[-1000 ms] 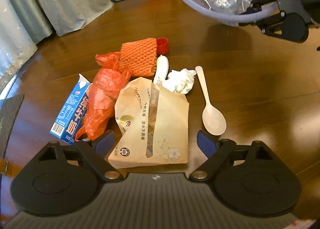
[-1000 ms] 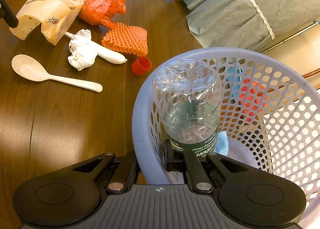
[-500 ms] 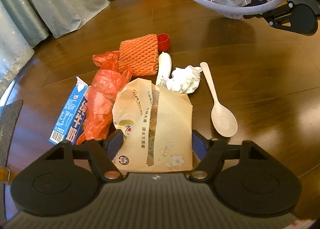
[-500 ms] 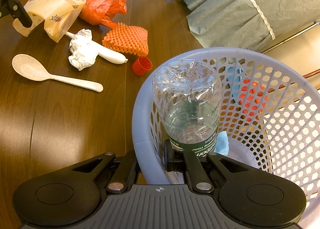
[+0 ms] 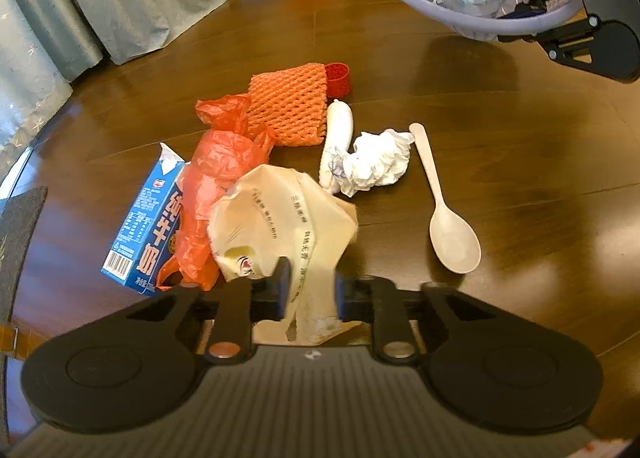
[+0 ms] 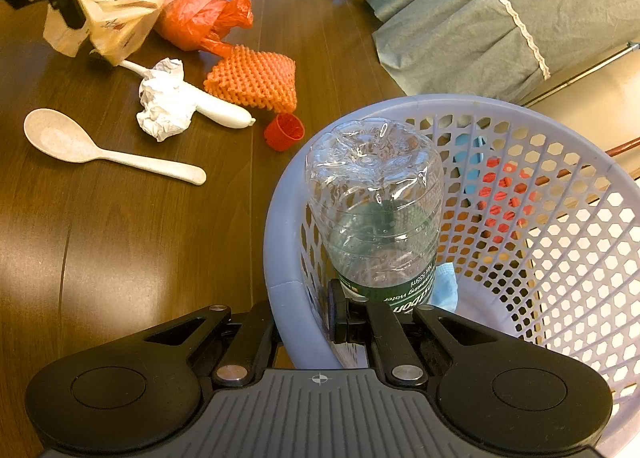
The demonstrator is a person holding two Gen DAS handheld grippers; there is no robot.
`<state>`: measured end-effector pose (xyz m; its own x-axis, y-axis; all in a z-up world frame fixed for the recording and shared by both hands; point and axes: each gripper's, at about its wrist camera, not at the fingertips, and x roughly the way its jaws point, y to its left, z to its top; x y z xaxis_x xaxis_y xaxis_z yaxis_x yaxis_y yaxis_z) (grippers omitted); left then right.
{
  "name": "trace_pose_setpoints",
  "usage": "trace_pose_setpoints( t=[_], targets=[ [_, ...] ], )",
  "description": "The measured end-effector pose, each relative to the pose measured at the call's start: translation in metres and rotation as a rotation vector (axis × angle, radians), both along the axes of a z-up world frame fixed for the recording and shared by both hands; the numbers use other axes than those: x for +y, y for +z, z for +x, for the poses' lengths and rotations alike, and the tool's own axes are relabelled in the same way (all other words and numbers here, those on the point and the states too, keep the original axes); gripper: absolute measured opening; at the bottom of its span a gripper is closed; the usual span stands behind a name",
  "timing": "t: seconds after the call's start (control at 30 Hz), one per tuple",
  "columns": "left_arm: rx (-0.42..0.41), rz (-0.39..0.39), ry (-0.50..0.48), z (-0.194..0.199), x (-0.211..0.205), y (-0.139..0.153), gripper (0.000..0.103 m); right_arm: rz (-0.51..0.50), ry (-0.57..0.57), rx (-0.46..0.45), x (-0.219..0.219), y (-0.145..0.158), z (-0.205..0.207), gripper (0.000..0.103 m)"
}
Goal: Collect trash
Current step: 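Grasp the beige printed paper bag with the left tool, then lift the paper bag with the left tool and drop it into the basket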
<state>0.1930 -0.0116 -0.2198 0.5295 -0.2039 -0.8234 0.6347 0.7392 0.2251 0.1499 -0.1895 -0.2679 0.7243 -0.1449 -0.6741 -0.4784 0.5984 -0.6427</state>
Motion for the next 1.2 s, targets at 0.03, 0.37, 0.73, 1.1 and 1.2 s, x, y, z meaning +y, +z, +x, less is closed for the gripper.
trace_pose_setpoints(
  t=[0.03,0.37,0.73,1.1,1.2],
  targets=[
    [0.000,-0.002,0.002,0.000,0.001,0.002,0.011,0.001,0.000,0.000,0.000,0.000,0.000,0.003],
    [-0.013,-0.037,0.019,-0.001,0.001,0.023,0.003,0.004,-0.002,-0.001,0.000,0.001,0.001,0.003],
    [-0.035,-0.113,0.012,0.005,-0.015,0.058,0.003,0.007,-0.004,-0.002,0.000,0.001,0.002,0.003],
    [-0.079,-0.221,-0.064,0.020,-0.048,0.104,0.003,0.010,-0.005,-0.002,0.000,0.002,0.002,0.003],
    [-0.100,-0.247,-0.110,0.029,-0.065,0.119,0.003,0.009,-0.005,-0.002,0.001,0.002,0.002,0.003]
  ],
)
